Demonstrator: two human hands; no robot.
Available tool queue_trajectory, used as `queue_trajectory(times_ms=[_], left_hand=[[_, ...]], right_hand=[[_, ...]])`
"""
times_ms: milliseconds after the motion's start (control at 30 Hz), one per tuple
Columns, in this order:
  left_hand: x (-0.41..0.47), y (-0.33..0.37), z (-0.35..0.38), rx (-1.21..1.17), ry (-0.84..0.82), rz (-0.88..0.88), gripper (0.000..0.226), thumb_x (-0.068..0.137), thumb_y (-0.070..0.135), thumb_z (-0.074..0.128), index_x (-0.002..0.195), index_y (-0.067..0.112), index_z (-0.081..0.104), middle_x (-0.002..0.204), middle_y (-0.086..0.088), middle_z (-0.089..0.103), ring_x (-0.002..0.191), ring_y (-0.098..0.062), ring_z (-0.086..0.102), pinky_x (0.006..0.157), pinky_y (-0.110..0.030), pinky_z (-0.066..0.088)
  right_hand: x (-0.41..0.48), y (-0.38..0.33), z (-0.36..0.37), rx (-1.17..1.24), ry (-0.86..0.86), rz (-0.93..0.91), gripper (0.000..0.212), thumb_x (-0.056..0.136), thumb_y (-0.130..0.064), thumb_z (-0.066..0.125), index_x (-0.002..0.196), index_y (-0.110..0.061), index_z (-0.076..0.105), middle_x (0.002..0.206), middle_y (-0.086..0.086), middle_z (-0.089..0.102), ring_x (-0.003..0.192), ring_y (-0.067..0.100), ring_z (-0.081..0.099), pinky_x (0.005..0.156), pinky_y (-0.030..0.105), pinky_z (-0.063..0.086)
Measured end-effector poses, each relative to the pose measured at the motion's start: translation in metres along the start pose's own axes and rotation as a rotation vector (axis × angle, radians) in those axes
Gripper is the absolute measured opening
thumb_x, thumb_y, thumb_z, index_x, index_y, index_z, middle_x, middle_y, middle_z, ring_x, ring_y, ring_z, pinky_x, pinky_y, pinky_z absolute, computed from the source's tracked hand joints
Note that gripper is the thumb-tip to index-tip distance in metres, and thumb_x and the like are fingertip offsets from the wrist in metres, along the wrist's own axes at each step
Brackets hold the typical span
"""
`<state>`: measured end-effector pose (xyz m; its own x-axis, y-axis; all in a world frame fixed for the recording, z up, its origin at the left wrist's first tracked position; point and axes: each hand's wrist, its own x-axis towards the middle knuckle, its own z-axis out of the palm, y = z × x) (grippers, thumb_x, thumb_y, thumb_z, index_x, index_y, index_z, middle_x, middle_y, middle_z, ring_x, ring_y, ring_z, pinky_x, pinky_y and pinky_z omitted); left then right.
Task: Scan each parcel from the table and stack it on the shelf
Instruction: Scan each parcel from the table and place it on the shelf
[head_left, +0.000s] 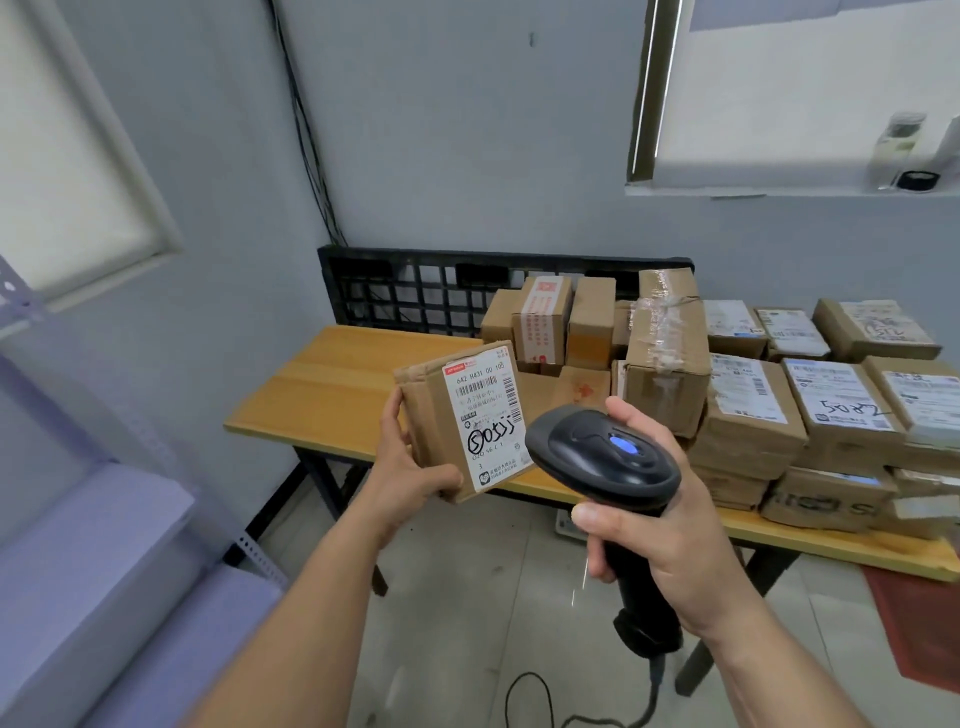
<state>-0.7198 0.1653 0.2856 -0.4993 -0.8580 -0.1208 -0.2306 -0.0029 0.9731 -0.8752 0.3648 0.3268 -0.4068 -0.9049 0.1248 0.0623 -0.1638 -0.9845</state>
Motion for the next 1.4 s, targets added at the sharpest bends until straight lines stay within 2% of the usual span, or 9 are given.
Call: queue_trajectory(times_ms=[200, 333, 600, 767, 867, 1000, 1167, 1300, 1400], left_hand=[[-0.020, -0.001, -0.037, -0.027, 0.061, 0.012, 0.124, 0.046, 0.021, 0.079, 0.141, 0.058, 0.007, 0.134, -0.007, 0.049, 0.118, -0.025, 0.056, 0.077, -0.035, 0.057], [-0.035, -0.004, -0.071, -0.074, 0.101, 0.047, 0.119, 0.044, 0.026, 0.078, 0.138, 0.057, 0.013, 0.133, -0.005, 0.053, 0.116, -0.024, 0.058, 0.090, -0.049, 0.054], [-0.090, -0.010, -0.179, -0.109, 0.225, 0.118, 0.121, 0.044, 0.025, 0.076, 0.145, 0.044, 0.012, 0.130, -0.001, 0.053, 0.115, -0.021, 0.059, 0.091, -0.043, 0.054], [-0.140, -0.026, -0.265, -0.136, 0.301, 0.120, 0.120, 0.042, 0.027, 0.074, 0.145, 0.045, 0.015, 0.126, 0.001, 0.054, 0.111, -0.019, 0.061, 0.091, -0.043, 0.054], [-0.168, -0.038, -0.316, -0.133, 0.337, 0.107, 0.121, 0.041, 0.031, 0.074, 0.146, 0.044, 0.014, 0.125, 0.002, 0.054, 0.112, -0.019, 0.061, 0.092, -0.041, 0.054], [-0.196, -0.052, -0.373, -0.110, 0.391, 0.123, 0.114, 0.051, 0.021, 0.075, 0.144, 0.046, 0.014, 0.126, 0.003, 0.052, 0.111, -0.018, 0.061, 0.084, -0.036, 0.056], [-0.225, -0.058, -0.418, -0.097, 0.466, 0.131, 0.109, 0.058, 0.019, 0.071, 0.145, 0.045, 0.012, 0.127, 0.003, 0.050, 0.116, -0.021, 0.057, 0.080, -0.030, 0.054], [-0.247, -0.055, -0.440, -0.080, 0.546, 0.147, 0.108, 0.059, 0.021, 0.071, 0.145, 0.045, 0.010, 0.132, -0.001, 0.046, 0.117, -0.020, 0.055, 0.066, -0.017, 0.052], [-0.266, -0.051, -0.454, -0.063, 0.626, 0.147, 0.106, 0.058, 0.024, 0.072, 0.141, 0.049, 0.011, 0.134, -0.002, 0.045, 0.118, -0.021, 0.054, 0.073, -0.021, 0.050]], right_hand=[[-0.001, -0.001, 0.029, -0.017, -0.027, -0.028, 0.092, 0.060, -0.011, 0.077, 0.141, -0.033, 0.039, 0.081, 0.012, 0.071, 0.045, 0.031, 0.057, 0.045, 0.039, 0.049], [-0.004, 0.004, 0.060, -0.018, -0.051, -0.045, 0.091, 0.063, -0.008, 0.085, 0.138, -0.037, 0.041, 0.072, 0.004, 0.070, 0.044, 0.032, 0.057, 0.044, 0.037, 0.048], [-0.014, 0.005, 0.164, -0.057, -0.173, -0.098, 0.091, 0.061, -0.008, 0.081, 0.135, -0.045, 0.041, 0.084, 0.005, 0.071, 0.047, 0.033, 0.059, 0.045, 0.038, 0.051], [-0.031, 0.008, 0.255, -0.066, -0.228, -0.098, 0.092, 0.066, 0.008, 0.079, 0.135, -0.040, 0.042, 0.084, 0.014, 0.069, 0.047, 0.032, 0.058, 0.045, 0.036, 0.050], [-0.044, 0.012, 0.309, -0.035, -0.269, -0.099, 0.090, 0.060, 0.001, 0.079, 0.130, -0.044, 0.046, 0.089, 0.011, 0.070, 0.048, 0.032, 0.058, 0.044, 0.035, 0.051], [-0.057, 0.023, 0.365, -0.044, -0.320, -0.108, 0.091, 0.065, 0.012, 0.077, 0.129, -0.046, 0.048, 0.092, 0.007, 0.070, 0.049, 0.032, 0.058, 0.046, 0.037, 0.052], [-0.066, 0.023, 0.412, -0.055, -0.393, -0.117, 0.092, 0.068, 0.017, 0.074, 0.134, -0.039, 0.045, 0.094, 0.003, 0.071, 0.049, 0.030, 0.057, 0.046, 0.040, 0.050], [-0.061, 0.019, 0.438, -0.051, -0.484, -0.125, 0.091, 0.069, 0.017, 0.075, 0.134, -0.039, 0.046, 0.098, 0.003, 0.070, 0.050, 0.030, 0.057, 0.048, 0.042, 0.051], [-0.055, 0.017, 0.455, -0.027, -0.552, -0.129, 0.089, 0.069, 0.010, 0.080, 0.131, -0.045, 0.048, 0.086, 0.010, 0.071, 0.049, 0.030, 0.058, 0.048, 0.039, 0.050]])
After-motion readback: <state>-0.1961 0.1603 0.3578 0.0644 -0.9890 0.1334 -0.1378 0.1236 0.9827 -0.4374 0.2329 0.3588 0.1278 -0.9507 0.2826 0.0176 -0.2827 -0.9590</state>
